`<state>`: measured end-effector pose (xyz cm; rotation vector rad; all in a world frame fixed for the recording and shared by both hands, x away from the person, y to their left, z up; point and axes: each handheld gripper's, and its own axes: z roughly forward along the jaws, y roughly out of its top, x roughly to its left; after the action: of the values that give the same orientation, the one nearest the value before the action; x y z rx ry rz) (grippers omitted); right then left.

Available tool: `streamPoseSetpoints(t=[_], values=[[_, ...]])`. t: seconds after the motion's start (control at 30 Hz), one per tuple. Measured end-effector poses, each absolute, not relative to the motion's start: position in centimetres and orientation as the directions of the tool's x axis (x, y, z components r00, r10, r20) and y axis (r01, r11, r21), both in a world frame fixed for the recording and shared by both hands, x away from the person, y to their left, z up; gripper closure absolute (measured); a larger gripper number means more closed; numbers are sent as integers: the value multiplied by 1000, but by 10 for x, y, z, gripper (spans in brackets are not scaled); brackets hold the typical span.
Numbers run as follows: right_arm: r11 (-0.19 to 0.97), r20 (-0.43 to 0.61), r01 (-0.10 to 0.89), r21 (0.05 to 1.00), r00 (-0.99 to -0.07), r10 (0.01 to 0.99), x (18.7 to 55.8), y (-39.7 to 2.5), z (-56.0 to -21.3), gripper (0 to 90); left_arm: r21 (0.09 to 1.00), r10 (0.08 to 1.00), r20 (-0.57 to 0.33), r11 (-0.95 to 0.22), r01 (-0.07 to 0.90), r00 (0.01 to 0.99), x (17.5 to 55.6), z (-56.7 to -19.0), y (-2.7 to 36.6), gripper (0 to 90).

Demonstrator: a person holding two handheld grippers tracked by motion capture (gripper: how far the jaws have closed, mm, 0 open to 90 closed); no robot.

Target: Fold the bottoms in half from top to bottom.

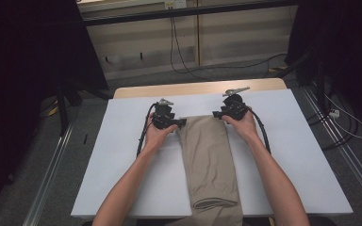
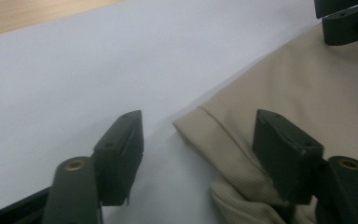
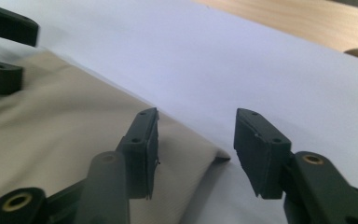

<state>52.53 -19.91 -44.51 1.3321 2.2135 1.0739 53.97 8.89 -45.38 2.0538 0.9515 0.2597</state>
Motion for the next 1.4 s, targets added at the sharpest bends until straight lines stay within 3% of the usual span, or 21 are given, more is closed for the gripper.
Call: streamPoseSetpoints(t=[0.23, 0.43, 0.5, 0.57, 0.63, 0.7, 0.73, 0.77, 1.0, 1.4], values=[[262, 105, 627, 733, -486, 868, 532, -200, -461, 410, 754, 720, -153, -358, 551, 677, 542, -462, 89, 284], [337, 72, 630, 700, -532, 844, 525, -198, -456, 590, 745, 700, -163, -375, 552, 695, 537, -461, 83, 252], [349, 77, 630, 694, -547, 834, 522, -197, -455, 660, 739, 697, -119, -413, 532, 707, 534, -459, 80, 345], [355, 84, 629, 691, -558, 826, 519, -196, -455, 758, 739, 676, -139, -416, 530, 724, 529, -459, 79, 498], [354, 115, 637, 685, -574, 811, 516, -194, -455, 863, 739, 671, -140, -418, 527, 728, 524, -459, 79, 582], [361, 114, 633, 685, -582, 805, 515, -193, -454, 876, 735, 661, -167, -410, 539, 731, 521, -459, 80, 650], [354, 129, 642, 680, -581, 804, 514, -193, -454, 880, 728, 634, -204, -411, 549, 746, 520, -459, 82, 715], [350, 138, 646, 678, -580, 803, 513, -193, -453, 882, 727, 621, -226, -405, 554, 750, 517, -460, 82, 835], [221, 200, 619, 753, -536, 820, 507, -201, -439, 890, 761, 648, -304, -276, 587, 698, 517, -446, 97, 867], [93, 213, 517, 851, -501, 839, 518, -202, -368, 892, 848, 712, -258, -157, 507, 653, 540, -380, 101, 875]])
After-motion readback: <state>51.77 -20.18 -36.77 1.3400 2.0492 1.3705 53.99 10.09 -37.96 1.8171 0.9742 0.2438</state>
